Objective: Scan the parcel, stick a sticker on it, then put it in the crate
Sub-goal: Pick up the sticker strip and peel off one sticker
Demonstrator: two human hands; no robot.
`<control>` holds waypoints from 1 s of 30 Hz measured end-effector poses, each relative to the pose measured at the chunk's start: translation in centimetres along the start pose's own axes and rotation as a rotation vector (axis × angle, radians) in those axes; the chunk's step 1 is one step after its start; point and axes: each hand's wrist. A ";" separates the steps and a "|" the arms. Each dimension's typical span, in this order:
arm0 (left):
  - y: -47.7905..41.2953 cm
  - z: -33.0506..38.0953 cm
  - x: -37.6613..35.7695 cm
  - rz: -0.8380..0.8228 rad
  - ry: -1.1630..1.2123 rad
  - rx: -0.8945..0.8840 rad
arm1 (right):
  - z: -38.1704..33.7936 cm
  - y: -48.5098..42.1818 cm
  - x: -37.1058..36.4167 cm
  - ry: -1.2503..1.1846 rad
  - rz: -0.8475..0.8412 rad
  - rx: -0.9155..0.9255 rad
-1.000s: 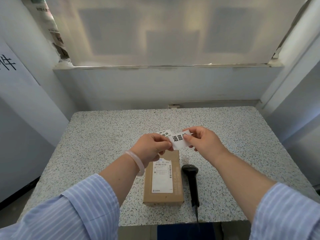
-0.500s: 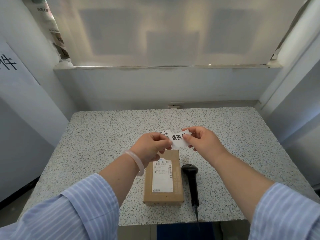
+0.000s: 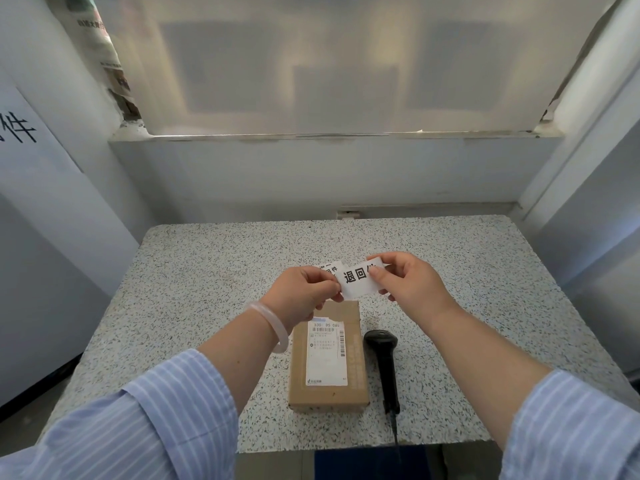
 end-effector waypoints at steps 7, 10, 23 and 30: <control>0.1 -0.1 -0.2 -0.015 0.036 -0.020 | 0.4 -0.1 -0.1 0.000 0.002 -0.010; 0.0 -0.2 -0.3 -0.019 0.060 -0.010 | 0.6 -0.2 -0.1 -0.005 0.010 -0.014; -0.3 -0.4 -0.7 0.044 0.053 -0.071 | 0.5 0.6 -0.5 0.220 0.123 0.201; -0.4 -0.3 -0.5 0.057 -0.013 -0.102 | 0.0 0.2 -0.5 -0.062 0.103 -0.073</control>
Point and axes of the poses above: each hand's wrist, its own y-axis away from the middle knuckle, its own x-axis out of the back of the hand, z = x × y, and after that the axes turned 10 degrees about z, right-handed
